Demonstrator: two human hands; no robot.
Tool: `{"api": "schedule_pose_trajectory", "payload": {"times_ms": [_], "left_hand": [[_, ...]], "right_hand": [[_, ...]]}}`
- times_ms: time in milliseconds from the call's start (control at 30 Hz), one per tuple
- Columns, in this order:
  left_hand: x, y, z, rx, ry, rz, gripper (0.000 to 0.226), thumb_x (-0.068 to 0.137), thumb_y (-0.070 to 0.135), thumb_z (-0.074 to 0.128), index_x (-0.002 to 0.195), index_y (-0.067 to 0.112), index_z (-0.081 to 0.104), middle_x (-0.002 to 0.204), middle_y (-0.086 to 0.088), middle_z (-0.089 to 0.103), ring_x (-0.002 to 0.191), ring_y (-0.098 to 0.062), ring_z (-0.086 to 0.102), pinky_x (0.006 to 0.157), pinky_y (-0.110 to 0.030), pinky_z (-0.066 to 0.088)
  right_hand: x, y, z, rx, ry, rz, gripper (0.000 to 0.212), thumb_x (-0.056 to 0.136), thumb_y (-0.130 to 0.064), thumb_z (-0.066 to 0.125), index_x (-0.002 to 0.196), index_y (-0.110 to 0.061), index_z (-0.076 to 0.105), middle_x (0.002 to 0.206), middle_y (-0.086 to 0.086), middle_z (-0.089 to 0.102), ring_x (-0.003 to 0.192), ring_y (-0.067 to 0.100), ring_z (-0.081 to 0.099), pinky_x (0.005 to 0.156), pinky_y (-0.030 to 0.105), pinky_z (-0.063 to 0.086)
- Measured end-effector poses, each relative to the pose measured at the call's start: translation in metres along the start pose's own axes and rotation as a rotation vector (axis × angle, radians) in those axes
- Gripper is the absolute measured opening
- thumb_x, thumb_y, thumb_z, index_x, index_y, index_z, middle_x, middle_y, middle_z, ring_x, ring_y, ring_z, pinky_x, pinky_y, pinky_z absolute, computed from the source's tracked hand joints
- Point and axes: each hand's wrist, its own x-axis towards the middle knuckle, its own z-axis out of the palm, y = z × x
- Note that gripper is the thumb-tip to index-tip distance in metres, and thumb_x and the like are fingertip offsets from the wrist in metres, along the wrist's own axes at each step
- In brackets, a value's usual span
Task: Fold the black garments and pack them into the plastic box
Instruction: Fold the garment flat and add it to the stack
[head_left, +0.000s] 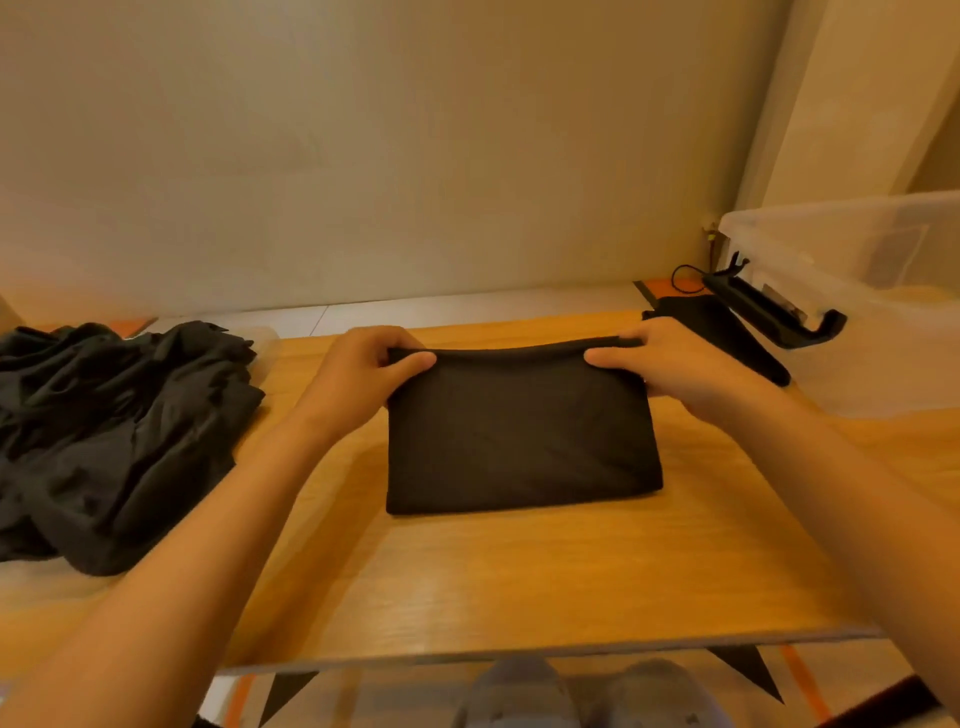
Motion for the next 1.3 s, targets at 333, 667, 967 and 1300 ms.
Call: {"api": "schedule_pose_trajectory", "payload": {"times_ms": [333,667,967,1300], "left_hand": [[0.046,-0.063,0.044,0.219,0.007,-0.042,0.013,0.095,0.024,0.056,0.092,0.020,0.069,0.088,0.010,0.063,0.081,-0.005,0.057,0.070,-0.022,0.047],[0.046,-0.064,0.050,0.348,0.090,-0.038,0.013,0.093,0.027,0.058,0.095,0.021,0.068,0.096,0.002,0.060,0.077,-0.010,0.051,0.068,-0.026,0.039],[0.045,-0.068,0.054,0.458,0.226,-0.135,0.018,0.096,0.034,0.051,0.100,0.021,0.063,0.089,0.003,0.055,0.081,-0.016,0.050,0.062,-0.030,0.036],[0.034,-0.042,0.037,0.131,0.205,-0.269,0.033,0.099,0.033,0.047,0.128,0.017,0.050,0.110,-0.007,0.062,0.097,-0.025,0.062,0.078,-0.035,0.049]], "right_hand": [[0.067,0.044,0.028,-0.408,0.254,0.011,0.012,0.091,-0.032,0.062,0.091,-0.020,0.066,0.085,-0.006,0.057,0.085,0.014,0.053,0.070,0.031,0.041],[0.062,0.045,0.036,-0.616,0.348,-0.066,0.020,0.096,-0.037,0.052,0.109,-0.024,0.061,0.086,-0.009,0.051,0.080,0.011,0.047,0.057,0.027,0.034],[0.064,0.052,0.026,-0.688,0.418,0.052,0.022,0.097,-0.038,0.048,0.107,-0.022,0.060,0.109,0.003,0.058,0.096,0.026,0.058,0.070,0.034,0.040],[0.041,0.033,0.029,-0.422,0.511,0.017,0.026,0.099,-0.038,0.044,0.108,-0.020,0.059,0.107,0.002,0.062,0.092,0.019,0.056,0.070,0.032,0.040]]}}
